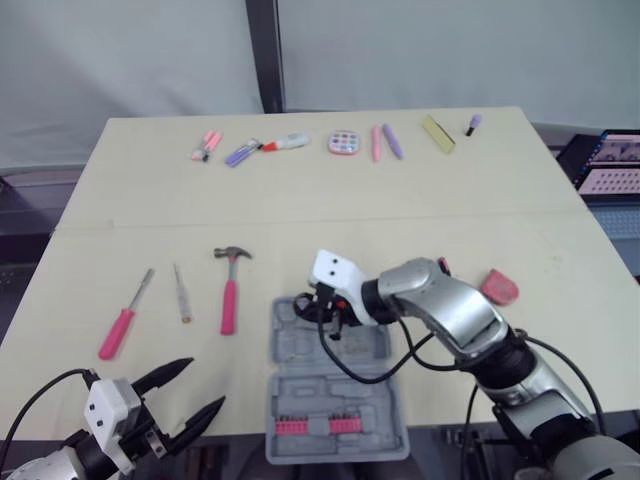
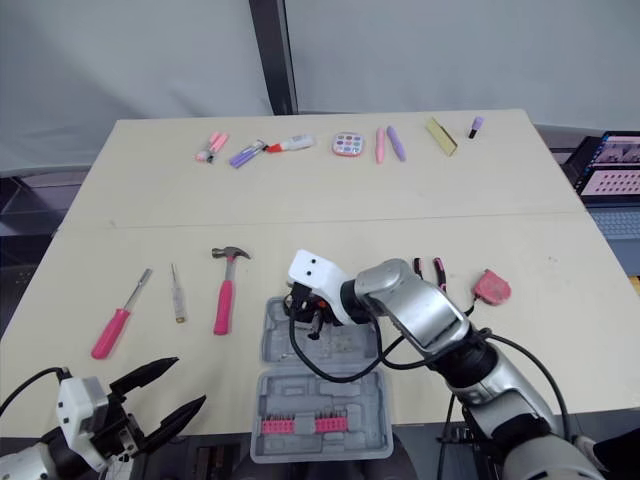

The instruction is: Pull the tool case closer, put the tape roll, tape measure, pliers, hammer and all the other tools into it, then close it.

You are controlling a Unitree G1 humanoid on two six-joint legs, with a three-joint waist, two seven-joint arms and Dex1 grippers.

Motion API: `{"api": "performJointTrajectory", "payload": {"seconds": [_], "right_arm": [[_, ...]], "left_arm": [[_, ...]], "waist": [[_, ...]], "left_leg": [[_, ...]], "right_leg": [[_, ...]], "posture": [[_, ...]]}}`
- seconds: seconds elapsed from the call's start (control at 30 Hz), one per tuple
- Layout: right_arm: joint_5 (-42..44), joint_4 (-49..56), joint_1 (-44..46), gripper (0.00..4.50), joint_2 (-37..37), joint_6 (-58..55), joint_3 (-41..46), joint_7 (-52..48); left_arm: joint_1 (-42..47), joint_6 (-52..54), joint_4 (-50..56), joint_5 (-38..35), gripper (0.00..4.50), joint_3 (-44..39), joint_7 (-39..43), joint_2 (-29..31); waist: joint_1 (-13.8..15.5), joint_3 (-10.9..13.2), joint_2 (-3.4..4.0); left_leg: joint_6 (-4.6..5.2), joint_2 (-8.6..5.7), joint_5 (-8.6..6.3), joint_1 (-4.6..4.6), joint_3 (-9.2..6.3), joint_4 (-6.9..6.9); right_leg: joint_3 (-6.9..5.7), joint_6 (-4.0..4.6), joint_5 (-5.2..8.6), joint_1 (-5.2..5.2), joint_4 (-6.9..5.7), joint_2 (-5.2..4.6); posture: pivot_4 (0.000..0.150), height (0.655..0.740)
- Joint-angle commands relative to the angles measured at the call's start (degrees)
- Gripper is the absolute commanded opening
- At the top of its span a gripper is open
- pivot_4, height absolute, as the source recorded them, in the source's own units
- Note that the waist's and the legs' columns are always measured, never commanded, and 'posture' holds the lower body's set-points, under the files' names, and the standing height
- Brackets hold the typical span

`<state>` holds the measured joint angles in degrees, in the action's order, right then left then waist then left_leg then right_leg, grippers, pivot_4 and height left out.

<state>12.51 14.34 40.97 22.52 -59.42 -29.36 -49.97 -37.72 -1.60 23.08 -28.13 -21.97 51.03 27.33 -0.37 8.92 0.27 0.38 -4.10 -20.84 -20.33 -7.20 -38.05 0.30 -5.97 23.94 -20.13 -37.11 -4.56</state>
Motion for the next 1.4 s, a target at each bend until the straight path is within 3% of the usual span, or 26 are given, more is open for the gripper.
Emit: {"api": "performJointTrajectory", "payload": {"seconds": [0.03,0.73,1.17,1.4], "right_arm": [[-0.16,-1.68,0.93,0.07,-2.37,2.47,-0.89,1.24],[-4.78,-18.56,2.49,0.07,-12.80,12.66,-3.84,2.73],[-6.62,-19.93,2.25,0.07,-13.07,14.57,-4.44,1.88],[-6.62,-19.49,1.82,0.07,-13.22,13.98,-4.47,1.39]], "left_arm": [[-0.15,-0.85,0.85,-0.08,4.50,-0.38,-0.29,-0.02],[1.41,3.99,7.31,0.52,4.50,0.74,-5.54,0.96],[4.16,11.17,11.81,-1.40,4.50,-0.70,-8.74,3.02],[2.70,9.85,10.90,-1.21,4.50,-1.15,-7.41,2.44]], "waist": [[-0.05,0.00,0.00],[-1.45,0.01,0.02],[-1.47,0.02,0.04],[-1.54,0.02,0.05]], "left_leg": [[0.00,0.00,0.00,0.00,0.00,0.00],[-0.06,-0.03,-0.02,0.02,-0.01,0.04],[-0.07,-0.03,-0.02,0.02,-0.01,0.04],[-0.07,-0.02,-0.02,0.02,-0.01,0.04]], "right_leg": [[0.00,0.00,0.00,-0.01,-0.02,0.00],[0.00,0.01,0.00,-0.36,-0.66,-0.02],[0.00,0.01,0.00,-0.37,-0.69,-0.01],[-0.01,0.01,0.00,-0.37,-0.69,-0.01]], "posture": [[0.150,0.7400],[0.150,0.7400],[0.150,0.7400],[0.150,0.7400]]}}
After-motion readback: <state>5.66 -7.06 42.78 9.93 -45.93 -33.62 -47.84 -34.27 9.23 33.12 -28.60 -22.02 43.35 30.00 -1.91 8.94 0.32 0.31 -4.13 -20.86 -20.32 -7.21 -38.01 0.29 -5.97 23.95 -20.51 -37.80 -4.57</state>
